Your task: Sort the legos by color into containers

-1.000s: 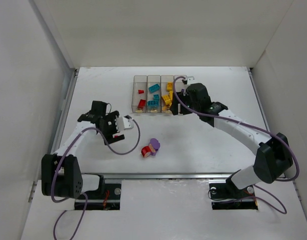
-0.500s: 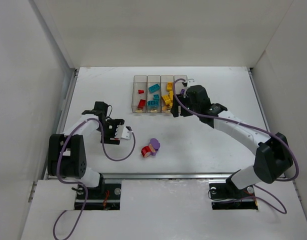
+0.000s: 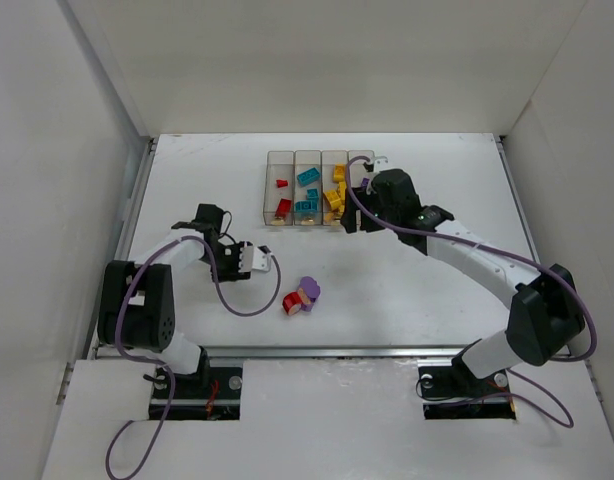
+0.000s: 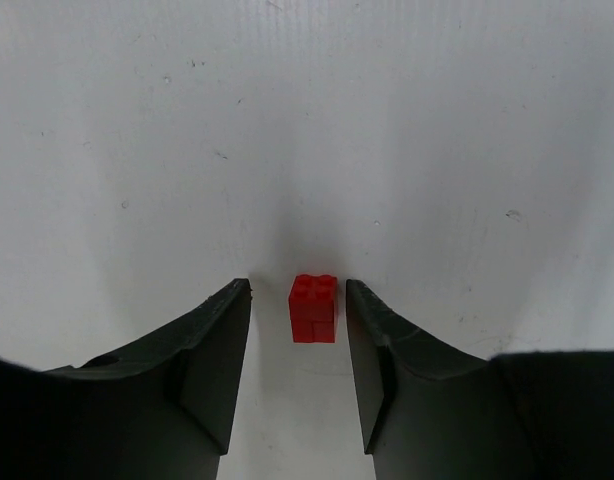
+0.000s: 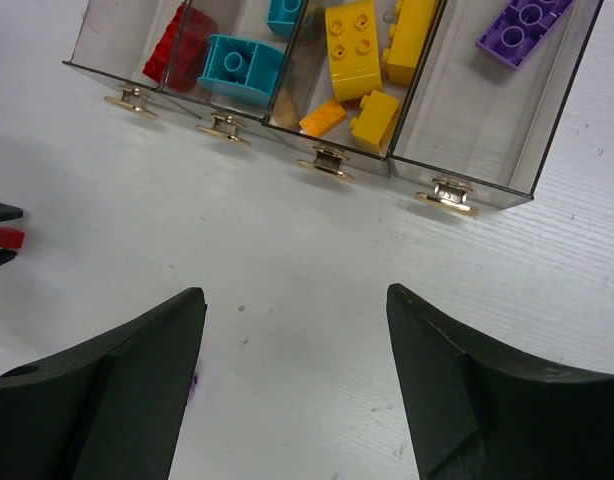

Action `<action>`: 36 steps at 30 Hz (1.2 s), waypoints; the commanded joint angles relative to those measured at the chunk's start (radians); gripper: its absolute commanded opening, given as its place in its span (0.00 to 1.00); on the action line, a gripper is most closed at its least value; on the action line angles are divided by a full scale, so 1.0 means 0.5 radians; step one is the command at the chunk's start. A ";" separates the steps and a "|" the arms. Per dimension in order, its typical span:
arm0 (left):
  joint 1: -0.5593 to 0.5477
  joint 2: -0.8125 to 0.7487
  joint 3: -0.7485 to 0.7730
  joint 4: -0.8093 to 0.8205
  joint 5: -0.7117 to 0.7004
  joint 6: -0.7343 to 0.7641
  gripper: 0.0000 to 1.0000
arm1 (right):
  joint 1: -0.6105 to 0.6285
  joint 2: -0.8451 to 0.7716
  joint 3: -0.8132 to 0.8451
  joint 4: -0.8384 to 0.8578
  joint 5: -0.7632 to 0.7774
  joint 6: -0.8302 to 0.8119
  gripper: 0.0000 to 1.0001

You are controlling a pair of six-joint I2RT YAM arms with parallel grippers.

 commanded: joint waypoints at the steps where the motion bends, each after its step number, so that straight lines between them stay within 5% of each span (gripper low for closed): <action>1: -0.009 0.023 -0.057 -0.035 -0.013 -0.052 0.39 | 0.014 -0.004 0.096 0.034 0.006 -0.020 0.78; 7: -0.009 0.041 -0.075 -0.014 -0.136 -0.031 0.28 | 0.014 -0.022 0.077 0.015 0.025 -0.020 0.78; 9: -0.009 0.063 -0.075 -0.014 -0.154 -0.049 0.15 | 0.014 -0.022 0.077 0.015 0.025 -0.020 0.78; 10: -0.009 0.063 -0.075 -0.014 -0.154 -0.070 0.00 | 0.014 -0.022 0.077 0.015 0.025 -0.020 0.78; 15: -0.009 0.099 0.115 -0.035 -0.099 -0.266 0.00 | 0.014 -0.022 0.077 0.015 0.025 -0.020 0.78; 23: -0.009 0.081 0.857 0.050 0.496 -1.079 0.00 | 0.014 -0.022 0.096 0.015 0.043 0.001 0.78; 25: -0.009 0.081 0.980 0.276 0.622 -1.567 0.00 | 0.014 -0.022 0.114 0.015 0.043 0.020 0.78; 30: -0.119 0.268 1.014 1.163 0.411 -2.454 0.00 | 0.014 -0.022 0.154 0.034 0.061 0.038 0.78; 36: -0.183 0.694 1.366 1.198 0.082 -2.810 0.00 | -0.023 -0.022 0.173 0.015 0.080 0.038 0.78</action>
